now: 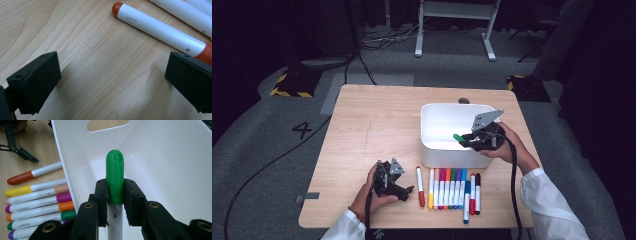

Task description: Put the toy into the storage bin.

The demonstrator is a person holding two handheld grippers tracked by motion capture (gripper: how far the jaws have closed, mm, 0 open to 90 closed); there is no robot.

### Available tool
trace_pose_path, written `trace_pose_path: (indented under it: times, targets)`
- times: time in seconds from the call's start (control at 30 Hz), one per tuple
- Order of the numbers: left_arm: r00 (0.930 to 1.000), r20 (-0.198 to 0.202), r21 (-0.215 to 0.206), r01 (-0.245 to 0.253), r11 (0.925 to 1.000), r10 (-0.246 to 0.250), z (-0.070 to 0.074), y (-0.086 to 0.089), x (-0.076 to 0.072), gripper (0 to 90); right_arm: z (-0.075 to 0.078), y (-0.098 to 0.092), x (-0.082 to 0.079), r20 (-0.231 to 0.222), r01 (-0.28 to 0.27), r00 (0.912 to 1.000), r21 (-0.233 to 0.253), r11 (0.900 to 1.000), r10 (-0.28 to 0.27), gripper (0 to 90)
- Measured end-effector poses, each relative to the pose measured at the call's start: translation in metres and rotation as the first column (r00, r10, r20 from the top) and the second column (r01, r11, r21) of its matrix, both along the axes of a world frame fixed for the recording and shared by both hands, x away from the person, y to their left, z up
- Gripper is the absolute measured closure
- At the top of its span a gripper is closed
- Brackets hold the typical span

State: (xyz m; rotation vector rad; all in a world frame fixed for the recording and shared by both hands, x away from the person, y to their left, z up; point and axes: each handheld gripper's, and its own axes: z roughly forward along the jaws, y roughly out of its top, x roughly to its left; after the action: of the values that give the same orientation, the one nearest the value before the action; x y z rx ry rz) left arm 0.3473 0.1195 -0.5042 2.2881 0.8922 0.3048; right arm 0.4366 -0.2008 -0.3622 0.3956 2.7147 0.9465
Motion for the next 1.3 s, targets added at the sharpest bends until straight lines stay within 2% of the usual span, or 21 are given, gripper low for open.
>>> trace_pose_path:
  times: [0.17, 0.4, 0.53, 0.57, 0.6, 0.67, 0.77, 0.9, 0.97, 1.07, 1.1, 1.2, 1.3]
  targets:
    - [1.0000, -0.002, 0.001, -0.002, 1.0000, 0.002, 0.000, 0.000, 0.000, 0.4, -0.002, 0.005, 0.001, -0.014, -0.002, 0.9999, -0.044, 0.999, 0.001, 73.0]
    - [1.0000, -0.001, 0.000, 0.002, 1.0000, -0.002, 0.000, 0.000, 0.000, 0.4, -0.003, 0.007, -0.001, -0.004, 0.004, 1.0000, -0.048, 0.999, -0.004, 70.7]
    - [1.0000, -0.001, -0.001, 0.002, 1.0000, -0.002, 0.000, 0.000, 0.000, 0.4, -0.001, 0.004, -0.001, 0.012, 0.022, 0.9997, -0.016, 1.000, -0.022, 65.8]
    - [1.0000, -0.001, -0.001, 0.002, 1.0000, -0.002, 0.000, 0.000, 0.000, 0.4, 0.001, 0.000, -0.002, 0.025, 0.049, 0.9984, 0.019, 0.999, -0.050, 60.7]
    - [1.0000, -0.001, -0.001, 0.001, 1.0000, -0.001, 0.000, 0.000, 0.000, 0.4, 0.001, 0.000, -0.002, 0.025, 0.049, 0.9984, 0.019, 0.999, -0.050, 60.7]
    - [1.0000, -0.001, -0.001, 0.001, 1.0000, -0.001, 0.000, 0.000, 0.000, 0.3, 0.003, -0.005, -0.003, 0.040, 0.073, 0.9963, 0.062, 0.995, -0.076, 57.9]
    - [1.0000, 0.000, -0.002, 0.003, 1.0000, -0.003, 0.000, 0.000, 0.000, 0.3, 0.009, -0.014, -0.007, 0.064, 0.121, 0.9895, 0.121, 0.985, -0.130, 50.8]
    - [1.0000, 0.000, -0.003, 0.003, 1.0000, -0.003, 0.000, 0.000, 0.000, 0.3, 0.020, -0.032, -0.018, 0.094, 0.171, 0.9762, 0.220, 0.960, -0.196, 46.3]
    - [1.0000, 0.001, -0.003, 0.002, 1.0000, -0.002, 0.000, 0.000, 0.000, 0.3, 0.024, -0.042, -0.025, 0.121, 0.197, 0.9652, 0.247, 0.949, -0.232, 43.2]
    - [1.0000, -0.001, -0.003, 0.003, 1.0000, -0.003, 0.000, 0.000, 0.000, 0.2, 0.029, -0.056, -0.036, 0.131, 0.208, 0.9579, 0.294, 0.933, -0.255, 42.9]
    - [1.0000, -0.001, -0.003, 0.003, 1.0000, -0.003, 0.000, 0.000, 0.000, 0.2, 0.030, -0.061, -0.040, 0.135, 0.213, 0.9550, 0.305, 0.928, -0.264, 41.8]
    - [1.0000, -0.002, -0.003, 0.003, 1.0000, -0.003, 0.000, 0.000, 0.001, 0.1, 0.031, -0.075, -0.052, 0.147, 0.220, 0.9495, 0.318, 0.922, -0.277, 38.3]
    - [1.0000, -0.002, -0.003, 0.003, 1.0000, -0.003, 0.000, 0.000, 0.001, 0.1, 0.028, -0.088, -0.065, 0.155, 0.242, 0.9395, 0.332, 0.912, -0.306, 35.9]
